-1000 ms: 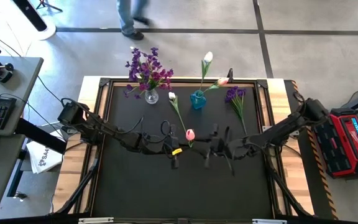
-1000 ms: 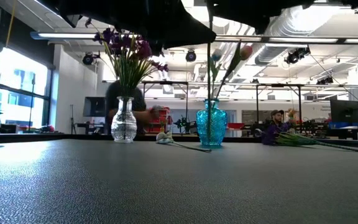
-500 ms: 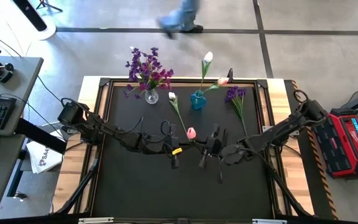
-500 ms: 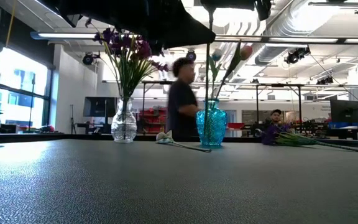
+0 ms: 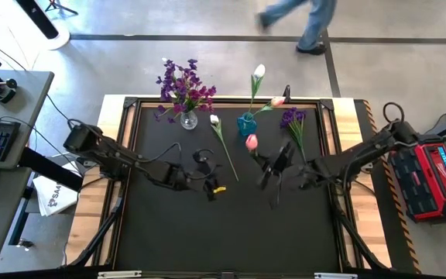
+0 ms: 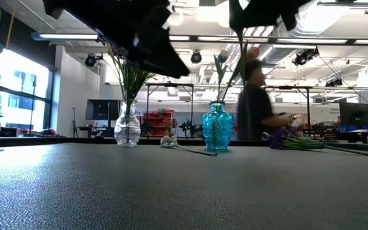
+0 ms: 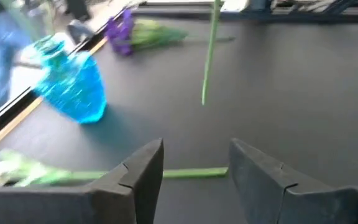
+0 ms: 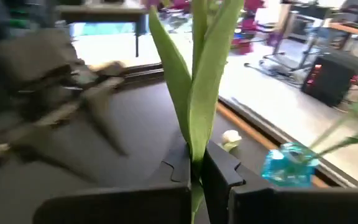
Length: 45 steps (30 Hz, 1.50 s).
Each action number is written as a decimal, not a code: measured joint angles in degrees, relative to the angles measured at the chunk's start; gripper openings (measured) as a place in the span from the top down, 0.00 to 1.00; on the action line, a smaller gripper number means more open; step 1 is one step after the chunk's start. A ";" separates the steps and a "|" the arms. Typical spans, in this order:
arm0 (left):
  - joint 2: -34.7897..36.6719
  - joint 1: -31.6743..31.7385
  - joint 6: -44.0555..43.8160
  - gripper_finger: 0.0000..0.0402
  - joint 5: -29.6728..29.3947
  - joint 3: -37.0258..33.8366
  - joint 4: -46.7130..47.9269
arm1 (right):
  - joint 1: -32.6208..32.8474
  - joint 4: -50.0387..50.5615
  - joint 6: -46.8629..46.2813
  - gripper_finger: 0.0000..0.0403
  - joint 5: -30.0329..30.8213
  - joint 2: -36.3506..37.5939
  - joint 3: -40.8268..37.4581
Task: Sort flowers into vase by color
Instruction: Put the pink flower into the blue vase
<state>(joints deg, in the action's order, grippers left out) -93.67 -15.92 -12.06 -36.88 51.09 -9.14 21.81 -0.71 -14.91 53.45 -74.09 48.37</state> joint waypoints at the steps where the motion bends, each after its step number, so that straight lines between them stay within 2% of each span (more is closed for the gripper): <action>1: 0.80 -0.32 -1.33 0.57 -0.76 0.01 2.17 | -1.61 -1.96 0.85 1.00 -0.32 1.03 -1.52; 3: 2.33 -1.37 -3.58 0.57 -1.86 0.00 5.63 | -5.24 -8.37 3.23 1.00 -2.87 3.56 -4.67; 7: 3.71 -5.00 -6.33 0.58 -5.58 0.00 9.67 | -13.96 -25.80 9.50 1.00 -13.13 8.07 -10.75; 10: 3.67 -8.31 -6.86 0.58 -7.45 0.00 9.75 | -19.44 -31.20 9.95 1.00 -14.69 9.02 -11.22; 18: 3.65 -13.28 -6.88 0.58 -14.16 0.00 7.79 | -28.85 -28.86 13.75 1.00 -14.61 7.27 -5.11; 22: 3.63 -13.39 -6.88 0.58 -14.72 0.00 7.67 | -31.72 -26.59 14.81 1.00 -14.68 6.96 -2.97; 27: 3.63 -12.72 -6.87 0.58 -14.72 0.00 7.54 | -33.50 -26.13 14.86 1.00 -17.06 4.98 -2.18; 39: 3.63 -12.61 -6.88 0.58 -14.41 0.00 7.59 | -35.48 -24.34 9.86 1.00 -17.78 1.28 -2.18; 45: 3.63 -12.61 -7.34 0.58 -14.28 0.00 7.59 | -36.58 -22.19 7.98 0.92 -20.13 1.28 -2.19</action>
<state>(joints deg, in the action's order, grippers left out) -90.04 -28.53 -19.40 -51.16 51.09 -1.55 -14.77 -22.91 -6.92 33.33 -72.82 46.18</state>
